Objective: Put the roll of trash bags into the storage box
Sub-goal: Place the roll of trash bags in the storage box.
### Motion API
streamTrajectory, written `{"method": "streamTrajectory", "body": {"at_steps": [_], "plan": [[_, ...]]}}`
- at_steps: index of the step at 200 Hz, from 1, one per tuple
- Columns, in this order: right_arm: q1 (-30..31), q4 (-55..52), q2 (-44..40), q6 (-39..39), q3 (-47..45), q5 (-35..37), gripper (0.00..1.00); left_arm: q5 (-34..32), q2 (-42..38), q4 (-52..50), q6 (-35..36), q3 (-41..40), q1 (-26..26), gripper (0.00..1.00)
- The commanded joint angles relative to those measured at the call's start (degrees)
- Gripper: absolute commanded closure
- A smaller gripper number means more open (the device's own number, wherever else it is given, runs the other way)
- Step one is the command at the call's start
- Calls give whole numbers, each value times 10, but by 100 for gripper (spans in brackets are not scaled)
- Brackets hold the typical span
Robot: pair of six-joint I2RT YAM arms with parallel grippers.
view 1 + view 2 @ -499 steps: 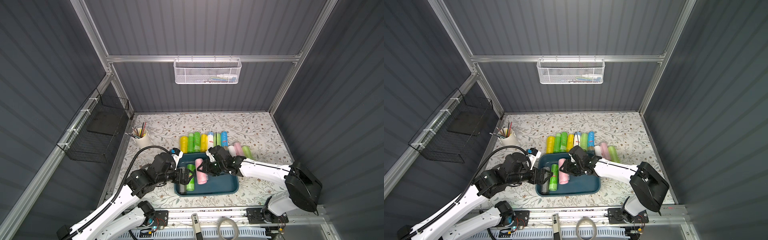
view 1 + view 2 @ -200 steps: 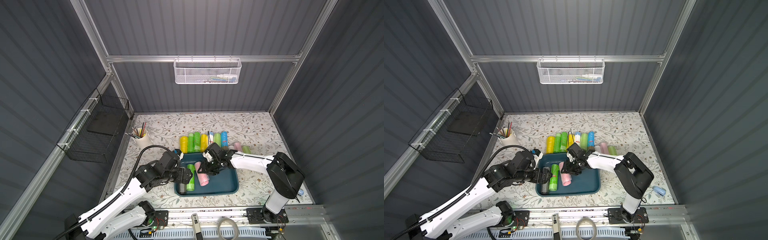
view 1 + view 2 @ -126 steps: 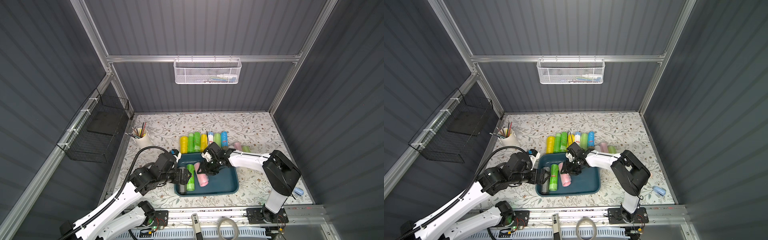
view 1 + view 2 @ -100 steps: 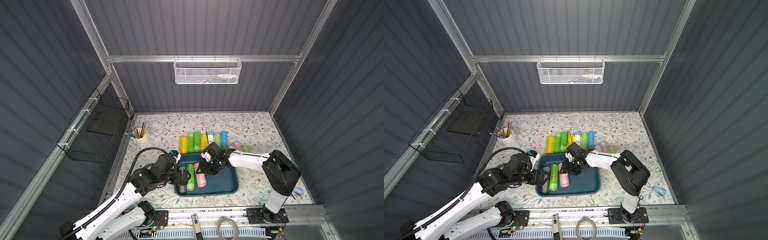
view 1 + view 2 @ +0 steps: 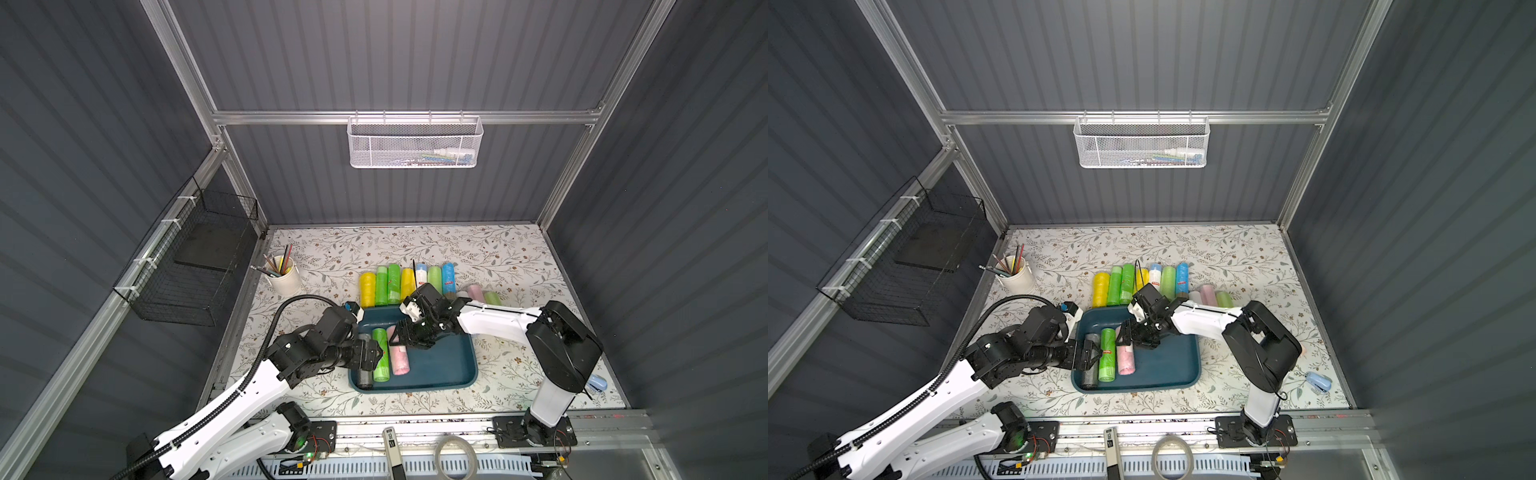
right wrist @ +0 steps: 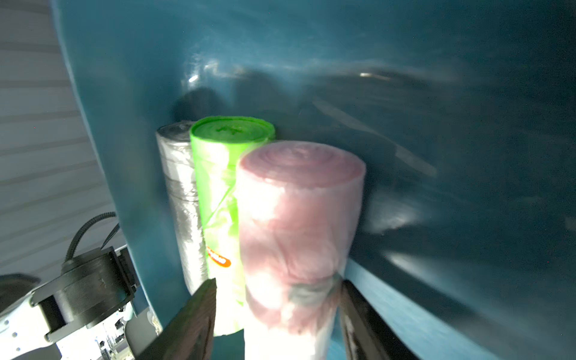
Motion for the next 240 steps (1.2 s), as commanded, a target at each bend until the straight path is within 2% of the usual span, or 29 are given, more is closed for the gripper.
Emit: {"method": "streamTrajectory", "body": {"at_steps": [1, 29, 59, 112, 125, 142, 182, 215, 227, 240], "plan": [[3, 9, -23, -13, -6, -18, 33, -2, 11, -1, 7, 10, 0, 0], [2, 20, -45, -15, -10, -19, 28, -4, 23, 5, 13, 17, 1, 0], [-2, 5, -67, -20, -13, 6, 27, -7, 34, 10, 18, 24, 0, 0], [-28, -79, -199, -73, -26, 162, 23, 46, 33, 82, 15, 8, 0, 0], [-63, -93, -236, -84, -37, 173, 23, 69, 39, 106, 4, 9, 0, 0], [-137, -94, -281, -95, -66, 169, 23, 96, 53, 140, -9, 17, 0, 0], [-313, -160, -387, -132, -101, 199, 22, 82, 98, 176, -19, 62, -27, 0], [-431, -208, -395, -177, -96, 235, 27, 76, 153, 231, -34, 82, -64, 0], [-456, -209, -383, -189, -97, 233, 28, 64, 175, 251, -36, 96, -85, 0], [-469, -220, -368, -201, -92, 248, 35, 52, 194, 270, -41, 106, -103, 0]]}}
